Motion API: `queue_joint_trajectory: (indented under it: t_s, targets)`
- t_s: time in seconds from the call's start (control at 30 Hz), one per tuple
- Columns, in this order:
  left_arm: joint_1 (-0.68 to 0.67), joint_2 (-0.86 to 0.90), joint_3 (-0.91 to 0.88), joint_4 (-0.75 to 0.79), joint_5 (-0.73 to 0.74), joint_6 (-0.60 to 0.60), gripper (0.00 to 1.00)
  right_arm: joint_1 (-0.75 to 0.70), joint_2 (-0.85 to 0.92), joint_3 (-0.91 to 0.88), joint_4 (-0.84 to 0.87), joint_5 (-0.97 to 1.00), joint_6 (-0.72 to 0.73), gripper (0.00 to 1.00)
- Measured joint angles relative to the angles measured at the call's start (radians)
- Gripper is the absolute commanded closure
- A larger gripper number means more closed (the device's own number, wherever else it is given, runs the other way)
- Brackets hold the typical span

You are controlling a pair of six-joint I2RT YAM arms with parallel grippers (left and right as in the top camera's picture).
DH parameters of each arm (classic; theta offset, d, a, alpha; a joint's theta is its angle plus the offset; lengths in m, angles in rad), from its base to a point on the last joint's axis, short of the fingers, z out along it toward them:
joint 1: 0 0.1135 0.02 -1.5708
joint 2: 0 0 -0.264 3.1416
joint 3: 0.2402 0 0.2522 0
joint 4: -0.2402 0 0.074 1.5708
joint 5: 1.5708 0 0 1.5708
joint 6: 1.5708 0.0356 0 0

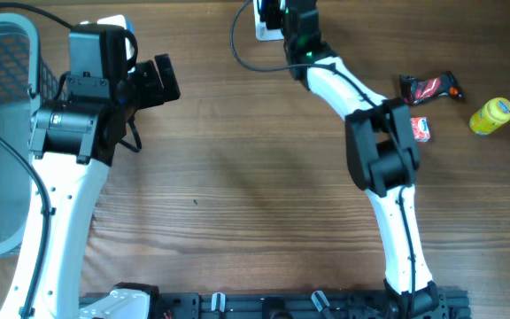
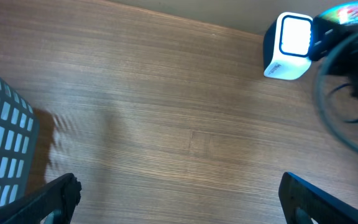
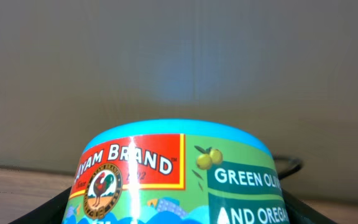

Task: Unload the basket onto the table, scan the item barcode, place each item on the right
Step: 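Carry the tuna tin right and set it beside the yellow can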

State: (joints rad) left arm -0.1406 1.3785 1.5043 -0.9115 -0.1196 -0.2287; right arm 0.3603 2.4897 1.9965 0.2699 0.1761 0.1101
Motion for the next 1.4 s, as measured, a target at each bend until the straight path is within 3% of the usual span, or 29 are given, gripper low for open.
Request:
queue_joint_trajectory:
  t_s: [0.03,0.1,0.23,0.47,0.67,0.9,1.1,1.33,1.4]
  targets:
    - [0.000,0.000,0.000,-0.001,0.000,0.000,0.00,0.000,-0.027,0.000,-0.027,0.009,-0.007,0.38]
    - [0.000,0.000,0.000,-0.001,0.000,0.000,0.00,-0.002,-0.154,0.007,-0.131,0.060,-0.034,0.37]
    - [0.000,0.002,0.000,-0.001,-0.003,0.000,0.00,-0.028,-0.278,0.023,-0.492,0.137,-0.059,0.36]
    - [0.000,0.004,0.000,-0.001,-0.003,0.000,0.00,-0.222,-0.289,0.016,-0.907,0.169,-0.007,0.36]
    - [0.000,0.004,0.000,-0.001,0.030,0.000,0.00,-0.383,-0.289,0.015,-1.080,0.163,0.021,0.34]
    - [0.000,0.004,0.000,-0.001,0.088,0.000,0.00,-0.509,-0.289,-0.032,-1.105,0.156,0.024,0.33]
    - [-0.013,0.004,0.000,-0.001,0.123,0.000,0.00,-0.649,-0.276,-0.206,-0.993,0.137,0.029,0.32]
    - [-0.062,0.004,0.000,-0.008,0.123,0.023,0.00,-0.726,-0.266,-0.314,-0.923,0.053,0.032,0.22]
    - [-0.063,0.003,0.000,-0.019,0.103,0.026,0.00,-0.728,-0.266,-0.327,-0.917,0.032,0.035,0.13]
